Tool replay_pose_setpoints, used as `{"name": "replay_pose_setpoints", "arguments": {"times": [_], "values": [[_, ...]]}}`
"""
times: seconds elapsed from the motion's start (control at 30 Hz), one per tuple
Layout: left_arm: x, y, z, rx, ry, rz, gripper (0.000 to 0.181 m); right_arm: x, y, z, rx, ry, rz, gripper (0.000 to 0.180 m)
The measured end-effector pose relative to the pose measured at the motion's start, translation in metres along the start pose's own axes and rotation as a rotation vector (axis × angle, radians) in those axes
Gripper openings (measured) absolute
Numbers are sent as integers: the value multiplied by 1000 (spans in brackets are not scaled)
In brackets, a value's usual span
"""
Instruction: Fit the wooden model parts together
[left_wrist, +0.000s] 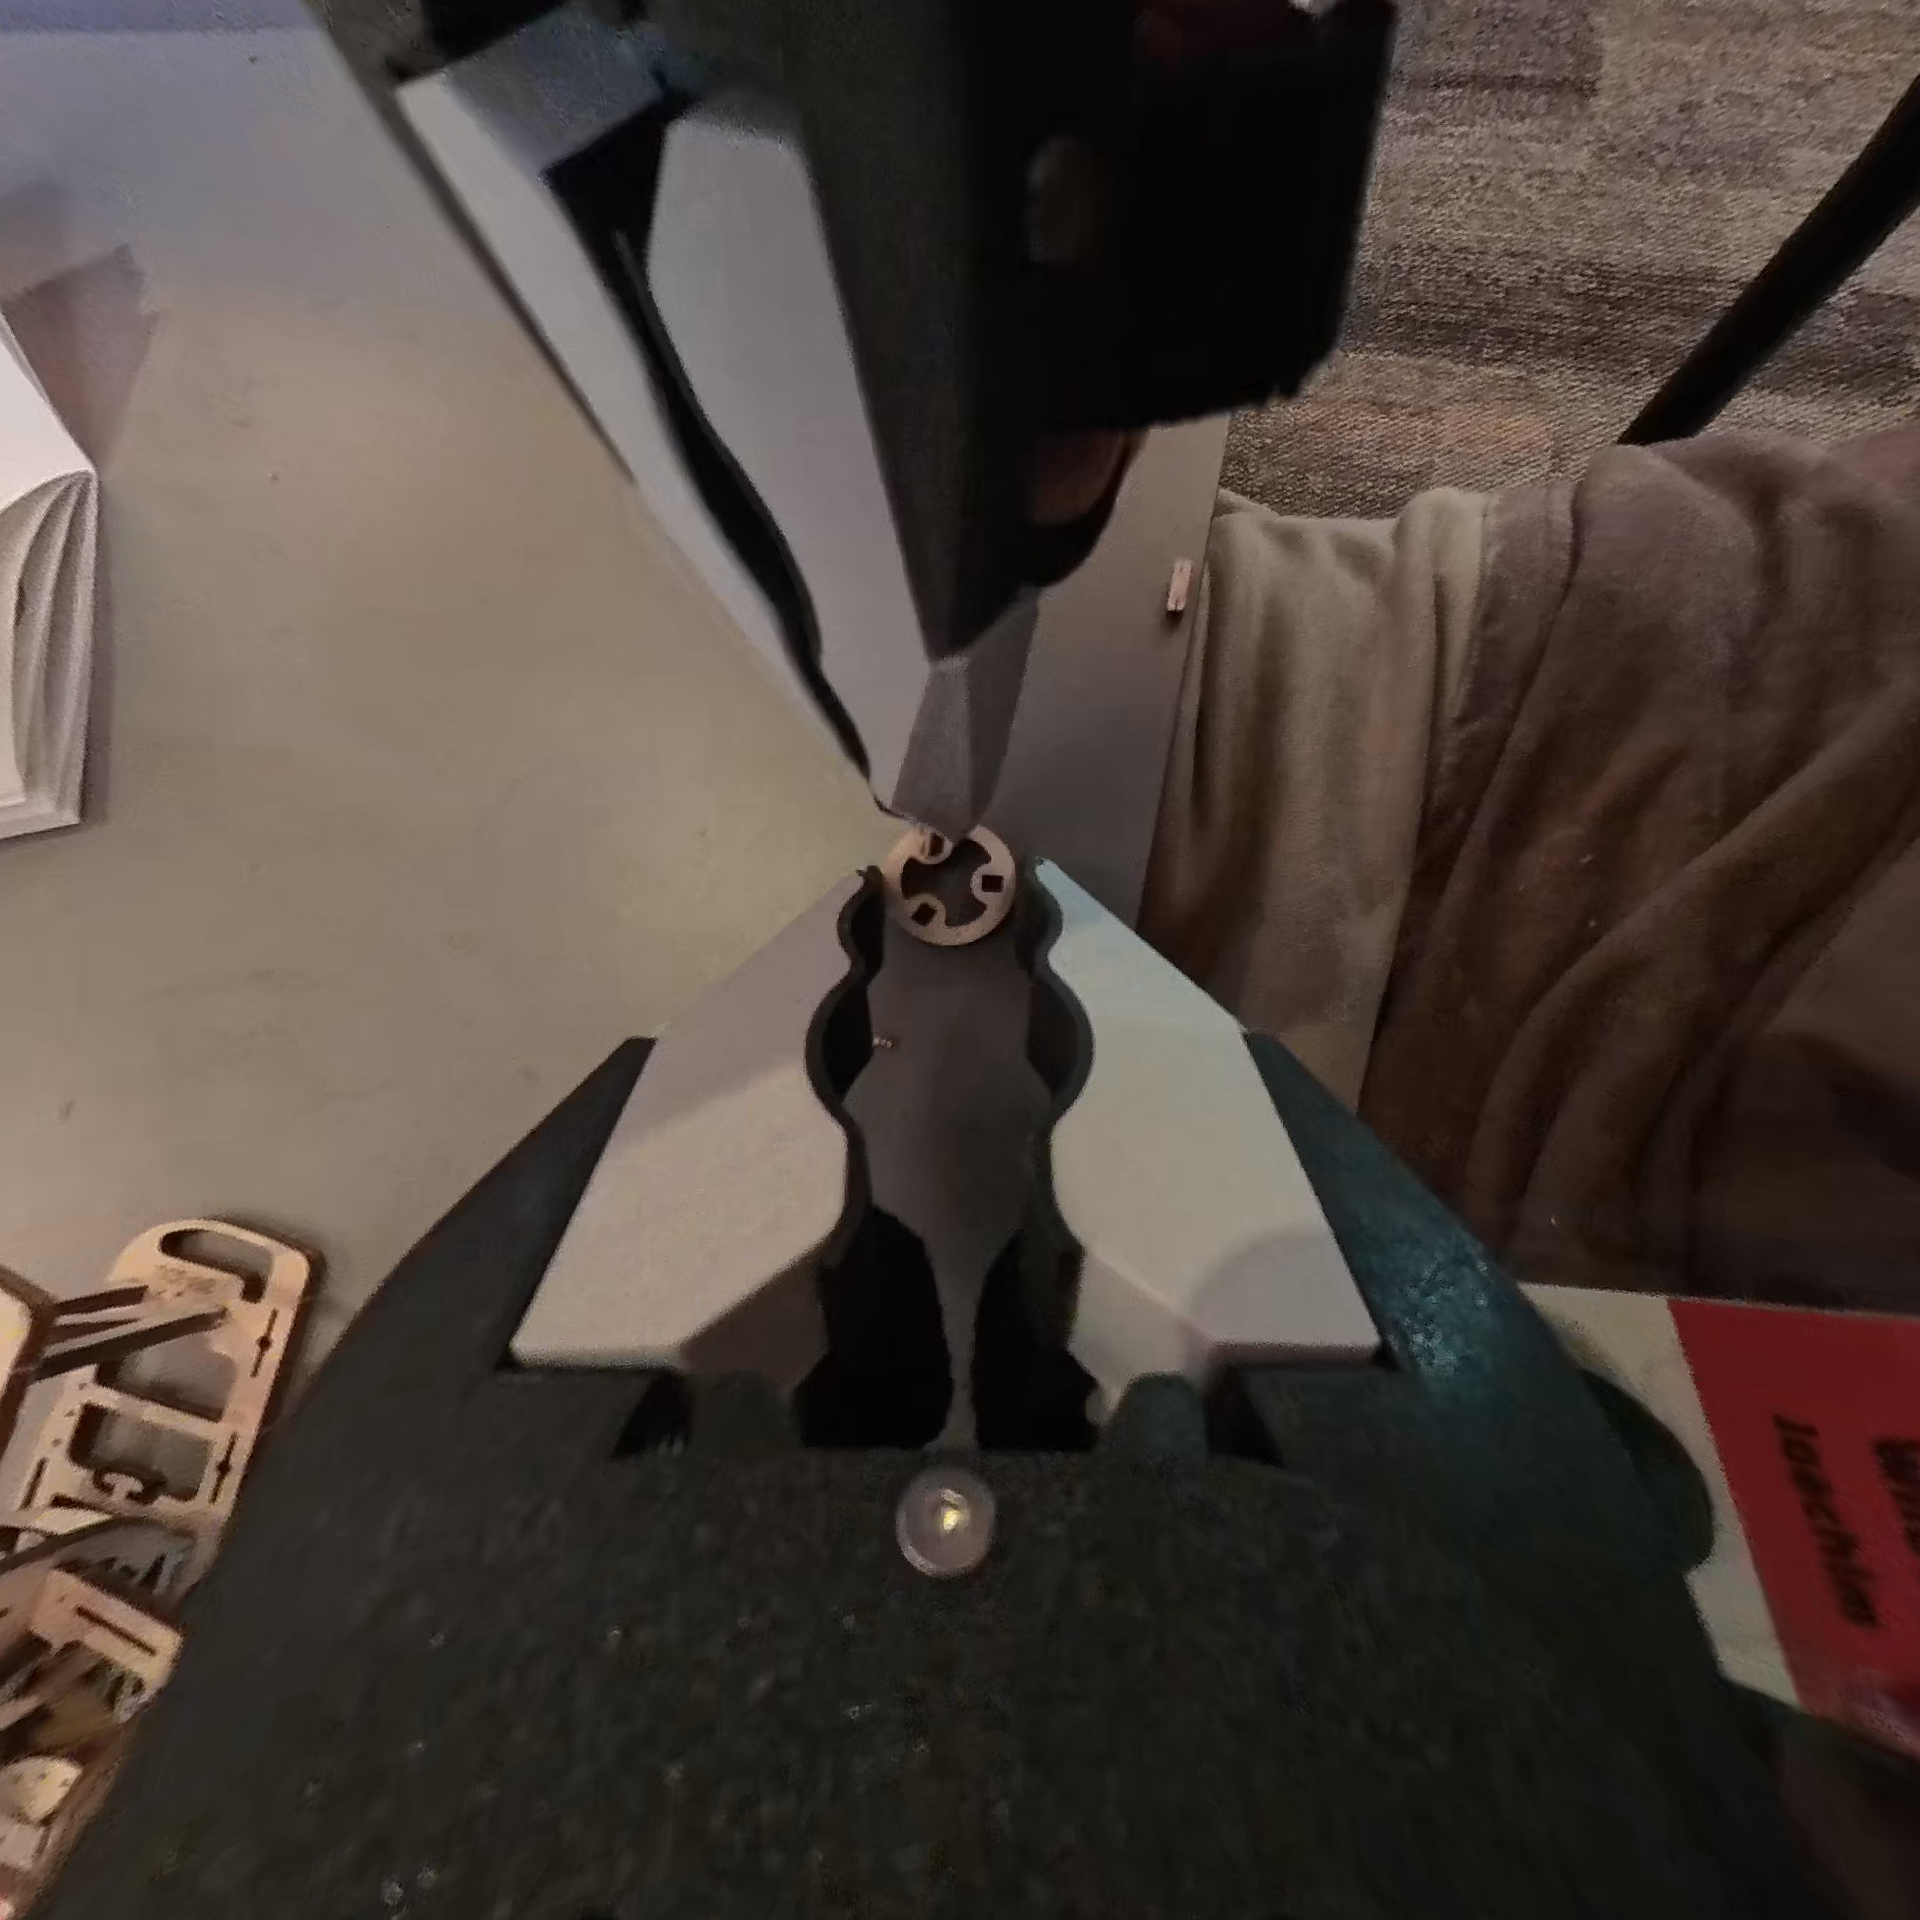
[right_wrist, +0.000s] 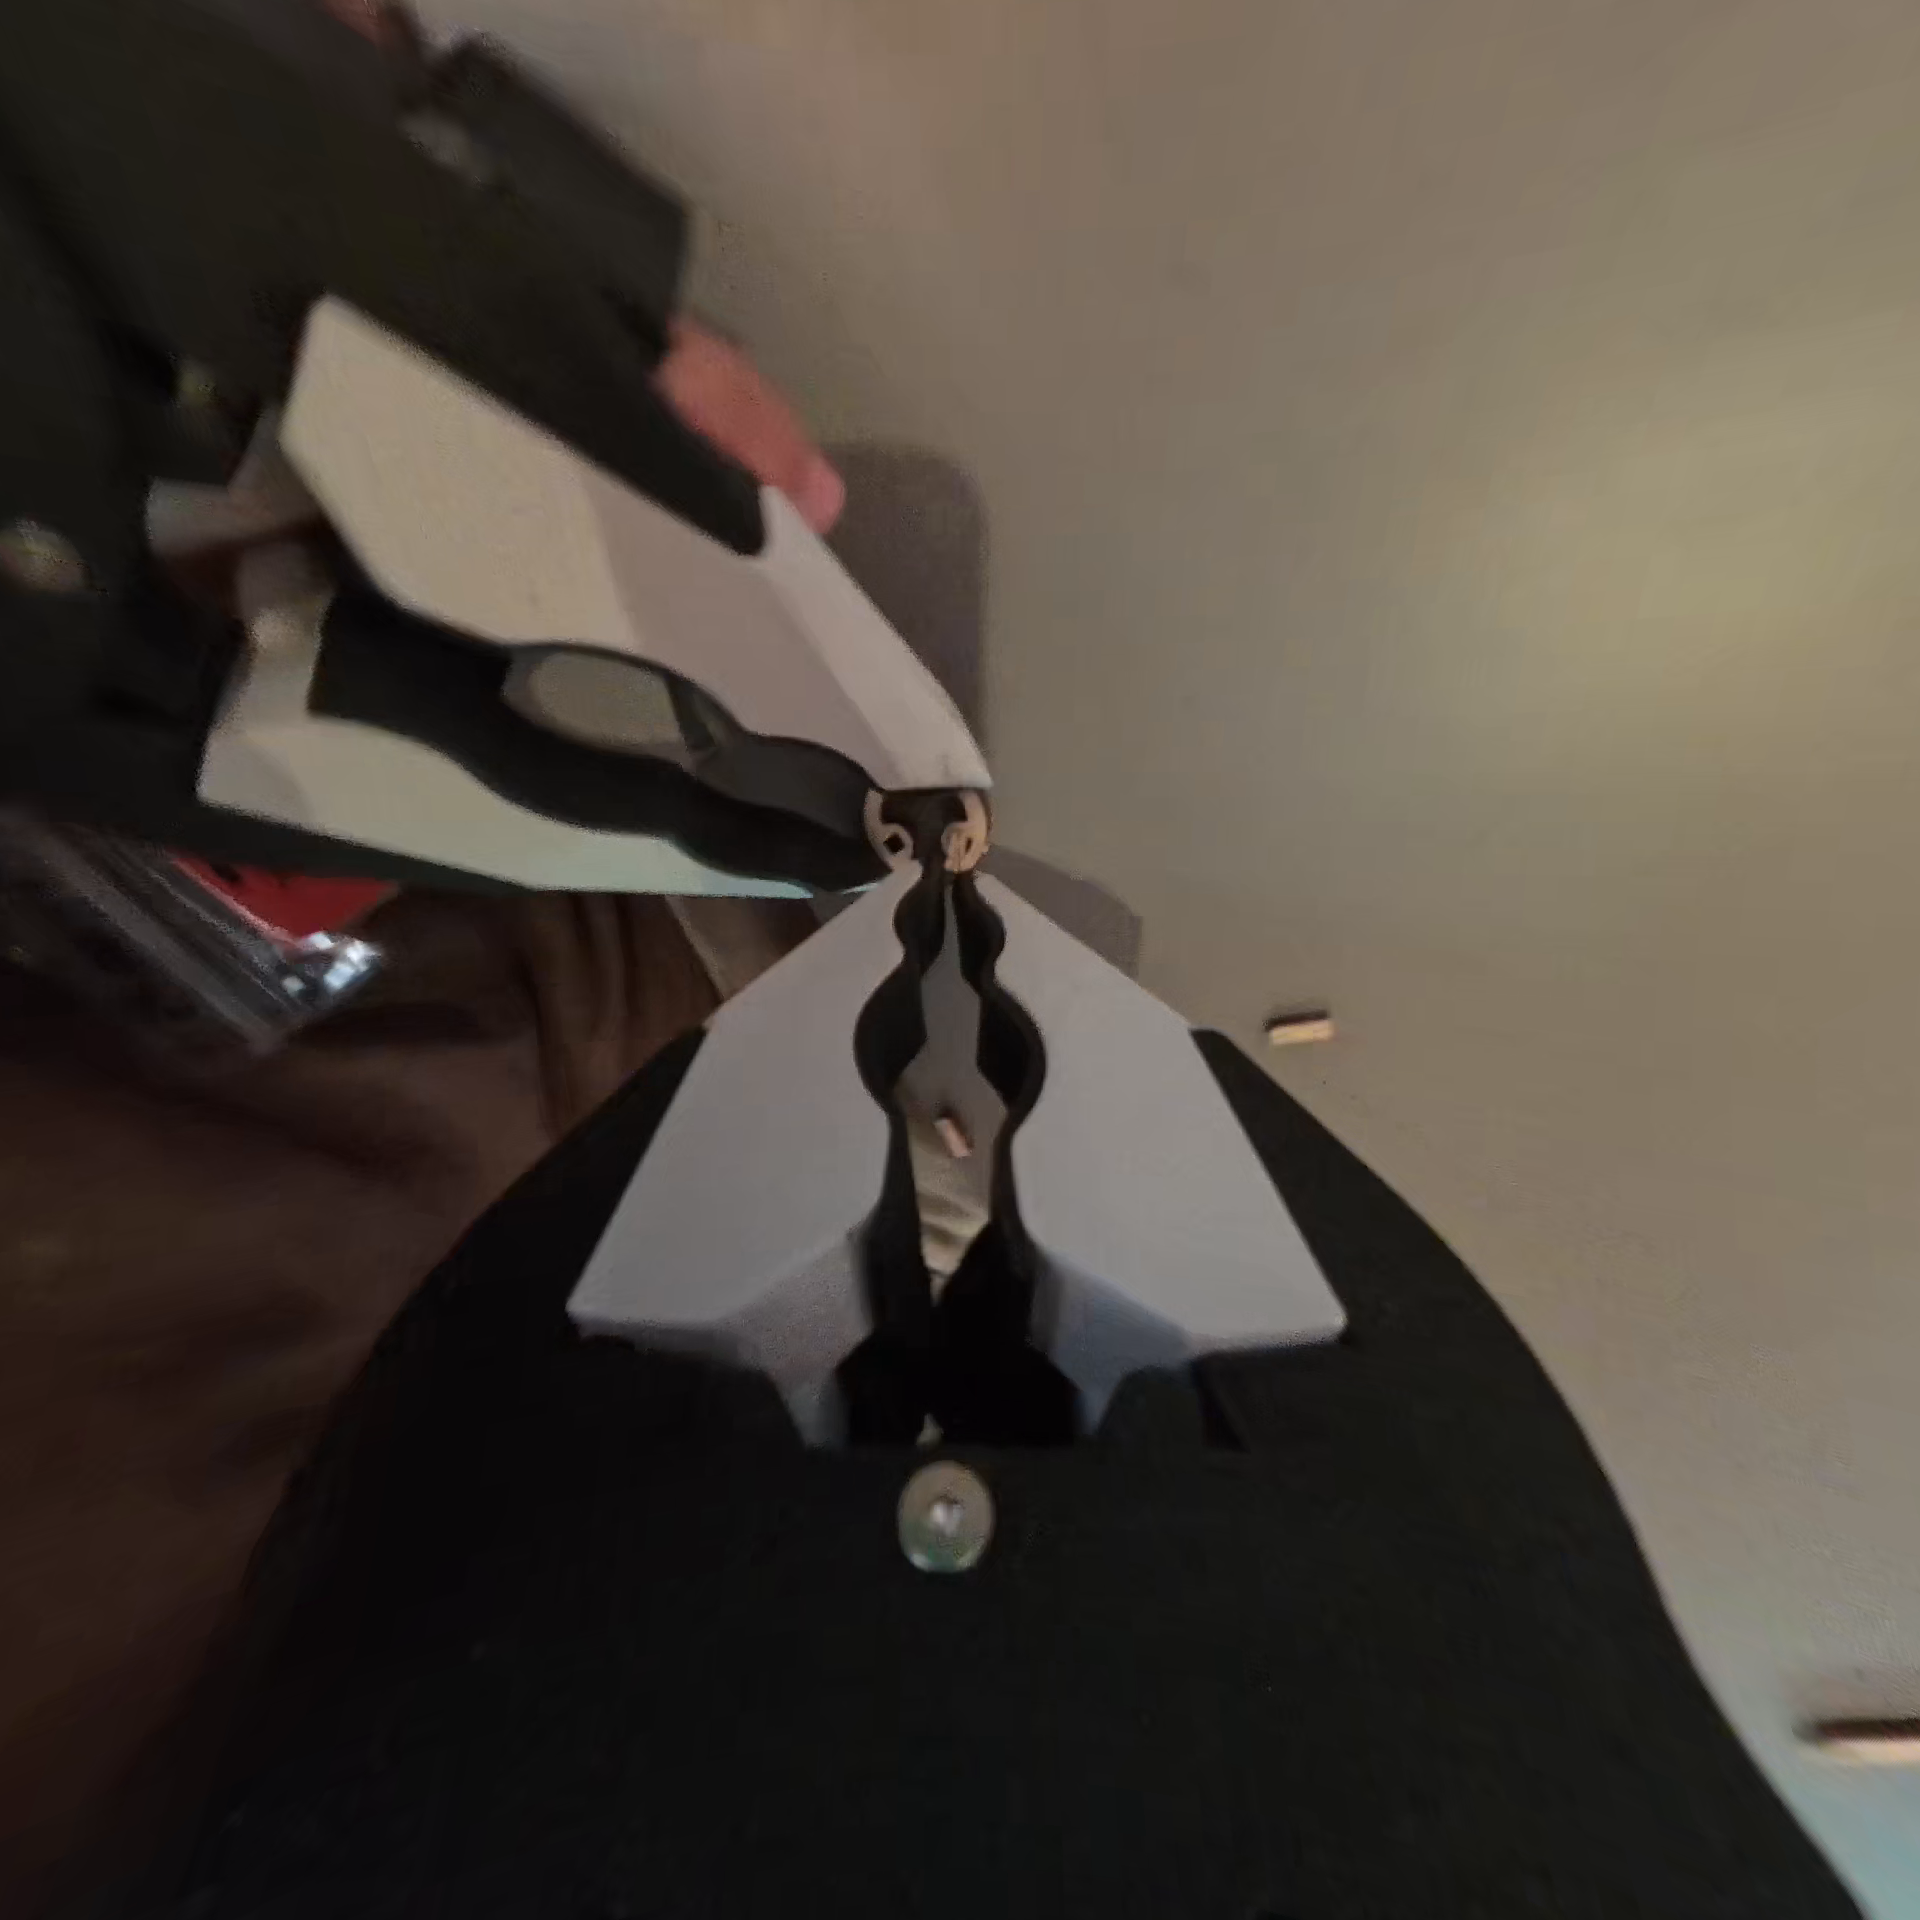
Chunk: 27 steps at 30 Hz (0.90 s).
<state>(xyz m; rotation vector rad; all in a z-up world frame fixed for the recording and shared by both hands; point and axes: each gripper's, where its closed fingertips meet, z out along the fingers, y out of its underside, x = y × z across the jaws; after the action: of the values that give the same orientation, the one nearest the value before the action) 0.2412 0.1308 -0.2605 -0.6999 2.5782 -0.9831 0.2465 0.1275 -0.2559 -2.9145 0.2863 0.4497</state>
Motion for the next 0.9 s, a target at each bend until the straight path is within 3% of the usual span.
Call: {"name": "replay_pose_setpoints", "arguments": {"times": [0.2,0.43,0.57,0.67,0.77,0.83,0.9], "values": [[-2,-2,1,-32,-90,-34,23,-2,0,-1,92,-68,482,0],[-3,-2,1,-43,-134,-48,23,-10,1,3,131,-150,715,0],[-3,-2,1,-43,-119,-57,23,-11,-8,-14,206,-191,632,0],[-4,0,0,-42,-98,-101,23,25,-27,-43,350,-7,452,0],[-11,3,-2,-56,-122,-131,23,73,-40,-64,488,284,234,7],[-14,6,-4,-64,-137,-132,23,95,-35,-54,471,377,174,31],[-16,7,-6,-68,-140,-130,23,101,-22,-36,408,375,170,33]]}}
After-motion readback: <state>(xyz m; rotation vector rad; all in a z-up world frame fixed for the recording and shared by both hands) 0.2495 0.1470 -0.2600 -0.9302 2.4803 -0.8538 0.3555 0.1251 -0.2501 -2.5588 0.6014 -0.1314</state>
